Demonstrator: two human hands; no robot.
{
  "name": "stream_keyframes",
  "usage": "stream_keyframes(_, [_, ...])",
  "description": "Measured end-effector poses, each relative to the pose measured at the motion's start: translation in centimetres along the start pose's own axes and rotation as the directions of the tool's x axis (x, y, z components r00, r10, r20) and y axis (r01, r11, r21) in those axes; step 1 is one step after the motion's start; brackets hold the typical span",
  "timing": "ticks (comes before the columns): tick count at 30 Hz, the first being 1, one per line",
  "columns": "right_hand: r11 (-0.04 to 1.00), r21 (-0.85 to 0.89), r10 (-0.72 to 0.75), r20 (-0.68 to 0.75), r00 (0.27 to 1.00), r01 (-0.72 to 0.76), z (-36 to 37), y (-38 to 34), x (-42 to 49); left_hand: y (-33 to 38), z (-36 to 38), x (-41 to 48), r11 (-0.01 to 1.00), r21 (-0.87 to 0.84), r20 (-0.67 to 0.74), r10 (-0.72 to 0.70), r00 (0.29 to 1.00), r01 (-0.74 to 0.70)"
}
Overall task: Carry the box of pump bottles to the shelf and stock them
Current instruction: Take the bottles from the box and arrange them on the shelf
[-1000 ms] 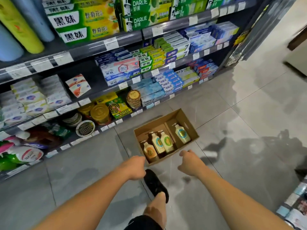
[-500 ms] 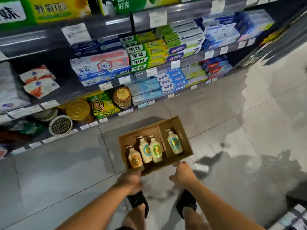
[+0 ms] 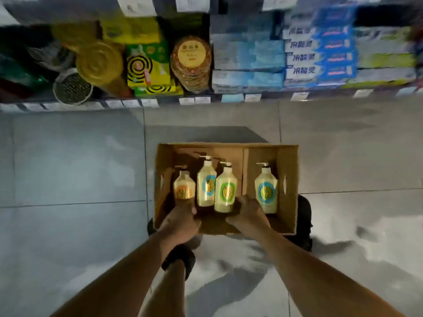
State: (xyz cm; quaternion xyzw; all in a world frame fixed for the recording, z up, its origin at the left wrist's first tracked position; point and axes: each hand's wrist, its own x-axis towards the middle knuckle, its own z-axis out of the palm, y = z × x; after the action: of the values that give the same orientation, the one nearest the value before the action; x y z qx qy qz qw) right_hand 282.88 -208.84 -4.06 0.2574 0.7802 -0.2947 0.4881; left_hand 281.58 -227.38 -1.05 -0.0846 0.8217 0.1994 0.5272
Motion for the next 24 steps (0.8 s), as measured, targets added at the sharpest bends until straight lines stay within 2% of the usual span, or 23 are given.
stream_keyframes(2, [0.998,0.062,0.014,-0.017,1.000,-0.013,2.0,1.6,3.8,-1.0,1.8,3.2,0.998,0.068,-0.006,-0.009,1.000,0.009])
stream_keyframes(4, [0.983,0.175,0.055,-0.052,0.997,-0.045,3.9,2.9,7.5,-2.2,3.3,6.4,0.995,-0.060,-0.005,-0.075,0.997,0.074])
stream_keyframes(6, [0.955,0.278,0.136,-0.093,0.986,-0.105,5.9,3.4,10.9,-3.0,3.9,8.7,0.995,-0.095,-0.002,-0.042,0.999,0.042])
stream_keyframes(8, [0.926,0.349,0.202,-0.133,0.970,-0.145,8.1,3.5,13.9,-3.4,4.3,11.0,0.973,-0.198,-0.090,-0.137,0.986,0.117])
stream_keyframes(10, [0.912,0.377,0.231,-0.151,0.961,-0.160,10.0,3.0,16.4,-4.7,5.3,13.2,0.982,-0.137,-0.172,-0.155,0.973,0.133])
stream_keyframes(14, [0.854,0.467,0.357,-0.203,0.912,-0.230,12.3,2.3,20.3,-7.0,6.3,16.2,0.958,-0.225,-0.103,-0.204,0.974,0.177])
stream_keyframes(17, [0.837,0.516,0.338,-0.226,0.914,-0.182,13.2,3.3,21.6,-7.7,6.1,17.3,0.929,-0.301,-0.123,-0.260,0.958,0.214])
stream_keyframes(20, [0.853,0.502,0.304,-0.259,0.917,-0.141,13.0,3.9,21.5,-7.4,6.2,18.1,0.913,-0.375,-0.172,-0.241,0.955,0.162])
stream_keyframes(24, [0.875,0.464,0.281,-0.256,0.925,-0.137,11.5,3.6,20.6,-5.2,6.6,18.5,0.928,-0.350,-0.254,-0.228,0.940,0.130])
